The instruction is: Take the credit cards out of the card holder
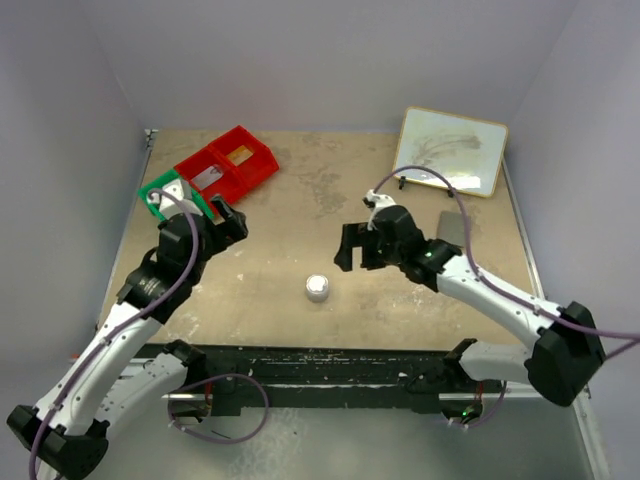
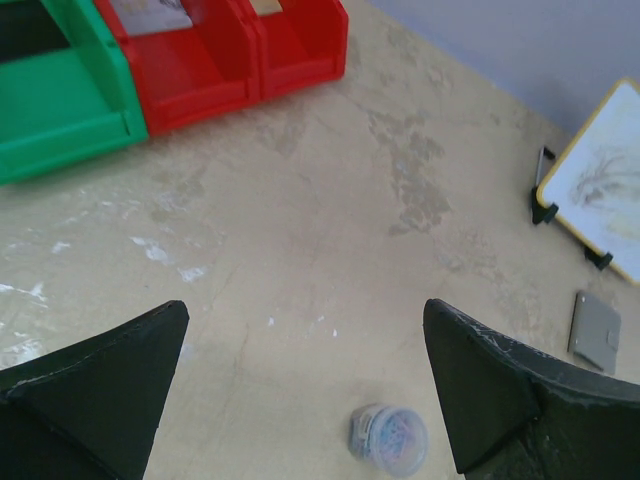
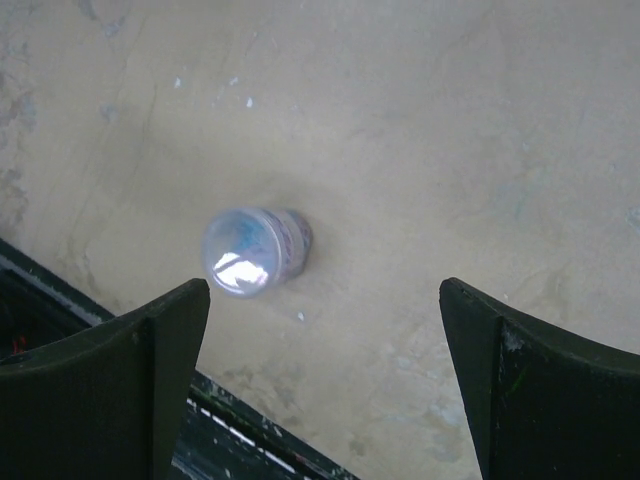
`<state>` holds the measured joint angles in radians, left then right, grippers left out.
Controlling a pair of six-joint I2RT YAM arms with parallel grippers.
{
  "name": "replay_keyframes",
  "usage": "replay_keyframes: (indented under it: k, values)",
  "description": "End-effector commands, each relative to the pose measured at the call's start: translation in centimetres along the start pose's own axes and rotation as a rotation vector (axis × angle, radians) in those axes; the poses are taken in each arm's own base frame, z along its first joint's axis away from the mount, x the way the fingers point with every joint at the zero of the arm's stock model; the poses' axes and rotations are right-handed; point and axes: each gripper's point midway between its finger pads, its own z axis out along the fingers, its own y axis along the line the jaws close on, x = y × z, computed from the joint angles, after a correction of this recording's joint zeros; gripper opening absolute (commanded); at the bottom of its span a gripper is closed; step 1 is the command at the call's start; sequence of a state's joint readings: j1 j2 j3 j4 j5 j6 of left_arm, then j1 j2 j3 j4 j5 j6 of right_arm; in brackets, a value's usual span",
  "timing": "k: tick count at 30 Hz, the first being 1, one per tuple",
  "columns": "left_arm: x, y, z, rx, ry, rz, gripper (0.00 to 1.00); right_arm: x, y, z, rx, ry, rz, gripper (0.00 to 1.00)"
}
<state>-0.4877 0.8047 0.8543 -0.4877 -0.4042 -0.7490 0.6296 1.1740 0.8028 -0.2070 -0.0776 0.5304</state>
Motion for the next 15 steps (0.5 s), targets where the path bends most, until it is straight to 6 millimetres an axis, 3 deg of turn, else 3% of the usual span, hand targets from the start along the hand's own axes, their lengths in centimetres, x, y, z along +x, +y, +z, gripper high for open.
replay_keyframes:
  k: [1, 6, 12, 15]
  values:
    - [-3.2, 2.3, -1.4, -0.107, -0.154, -0.018, 0.99, -4.0, 1.1, 0.7, 0.217, -0.131, -0.025, 1.0]
    - [-3.9, 4.0, -2.3, -0.163, -0.2, 0.009, 0.99, -3.5, 3.7, 2.7, 0.332, -0.115, -0.104, 1.0]
    - [-2.6, 6.1, -2.1, -0.229, -0.194, 0.065, 0.99, -2.2, 5.2, 5.2, 0.328, -0.07, -0.076, 1.0]
    - [-2.5, 6.3, -2.0, -0.238, -0.195, 0.073, 0.99, -1.3, 5.7, 6.2, 0.318, -0.018, -0.11, 1.0]
